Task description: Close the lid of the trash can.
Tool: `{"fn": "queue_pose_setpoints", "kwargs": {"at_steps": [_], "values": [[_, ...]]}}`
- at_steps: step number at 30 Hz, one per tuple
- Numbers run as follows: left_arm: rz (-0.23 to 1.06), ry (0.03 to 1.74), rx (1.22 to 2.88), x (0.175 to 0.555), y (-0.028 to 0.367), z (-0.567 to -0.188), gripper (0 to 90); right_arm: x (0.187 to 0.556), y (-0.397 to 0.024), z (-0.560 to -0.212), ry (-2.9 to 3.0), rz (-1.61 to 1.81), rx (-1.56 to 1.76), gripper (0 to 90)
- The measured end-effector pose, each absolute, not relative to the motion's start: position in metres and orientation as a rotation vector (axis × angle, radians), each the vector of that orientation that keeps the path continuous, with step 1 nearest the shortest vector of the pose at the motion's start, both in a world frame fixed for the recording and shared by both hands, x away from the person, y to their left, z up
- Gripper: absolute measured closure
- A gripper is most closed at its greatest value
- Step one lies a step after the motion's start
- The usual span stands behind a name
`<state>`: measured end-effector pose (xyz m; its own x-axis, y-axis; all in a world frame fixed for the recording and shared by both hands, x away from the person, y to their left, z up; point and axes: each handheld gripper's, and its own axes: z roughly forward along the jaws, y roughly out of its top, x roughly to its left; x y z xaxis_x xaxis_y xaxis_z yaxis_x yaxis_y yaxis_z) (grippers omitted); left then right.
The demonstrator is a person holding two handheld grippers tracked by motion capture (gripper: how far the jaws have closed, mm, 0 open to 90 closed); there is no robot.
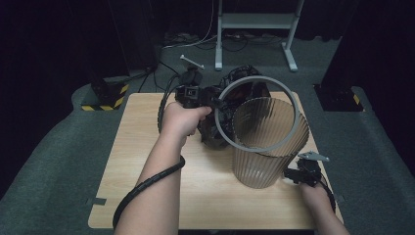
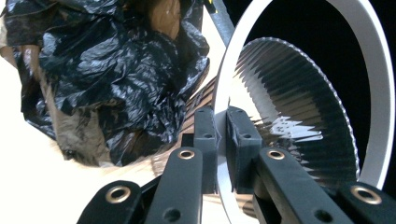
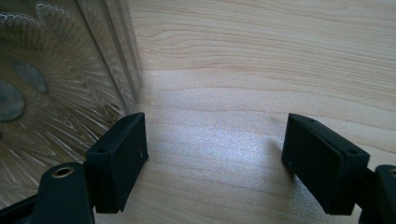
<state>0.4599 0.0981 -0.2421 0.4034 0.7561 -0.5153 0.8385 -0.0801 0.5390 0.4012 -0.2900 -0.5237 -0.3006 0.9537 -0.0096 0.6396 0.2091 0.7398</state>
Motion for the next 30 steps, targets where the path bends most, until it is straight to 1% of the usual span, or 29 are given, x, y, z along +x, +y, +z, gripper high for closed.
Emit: {"fn": "queue_pose_setpoints", "kwargs": {"at_steps": [18,30], "values": [[-0.159,1.327,1.902,0.467,0.056,-0.244,83.8,0.401,-0.290,-0.524,2.022,0.887,1.473,22.1],[-0.171,1.319,1.918,0.466,0.053,-0.249,83.9,0.402,-0.290,-0.524,2.023,0.892,1.472,22.2]]}}
